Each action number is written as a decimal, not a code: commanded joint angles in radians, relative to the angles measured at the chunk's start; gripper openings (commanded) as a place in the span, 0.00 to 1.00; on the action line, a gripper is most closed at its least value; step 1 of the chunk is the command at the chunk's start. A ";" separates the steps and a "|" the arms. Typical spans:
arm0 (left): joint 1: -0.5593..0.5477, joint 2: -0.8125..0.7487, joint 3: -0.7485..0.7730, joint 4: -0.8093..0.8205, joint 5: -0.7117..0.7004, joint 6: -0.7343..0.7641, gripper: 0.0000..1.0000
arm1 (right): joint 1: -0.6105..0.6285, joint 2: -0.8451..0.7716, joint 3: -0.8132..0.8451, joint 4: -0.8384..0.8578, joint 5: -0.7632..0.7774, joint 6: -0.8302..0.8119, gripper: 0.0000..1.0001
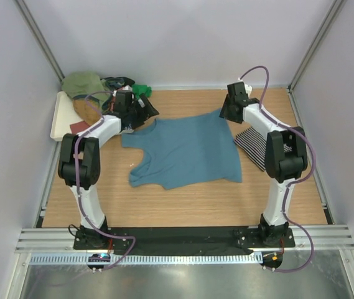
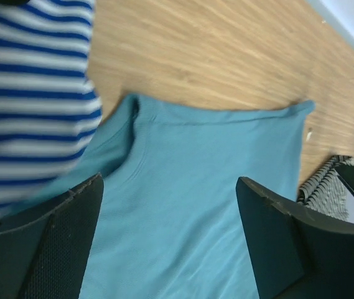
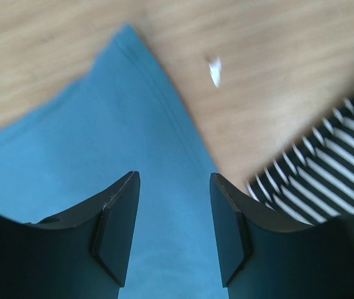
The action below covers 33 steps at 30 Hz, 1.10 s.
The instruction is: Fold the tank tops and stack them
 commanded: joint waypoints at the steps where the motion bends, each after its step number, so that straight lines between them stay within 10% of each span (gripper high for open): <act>1: -0.033 -0.186 -0.057 -0.113 -0.123 0.111 0.89 | 0.004 -0.196 -0.131 0.043 0.028 0.026 0.55; 11: -0.105 -0.738 -0.544 -0.270 -0.506 -0.018 1.00 | 0.003 -0.653 -0.666 0.070 0.058 0.100 0.53; 24: -0.099 -1.102 -0.942 -0.278 -0.324 -0.192 0.74 | 0.004 -0.934 -1.039 0.086 -0.046 0.345 0.42; 33: -0.100 -1.061 -0.994 -0.212 -0.302 -0.228 0.67 | 0.003 -0.905 -1.099 0.100 -0.040 0.347 0.38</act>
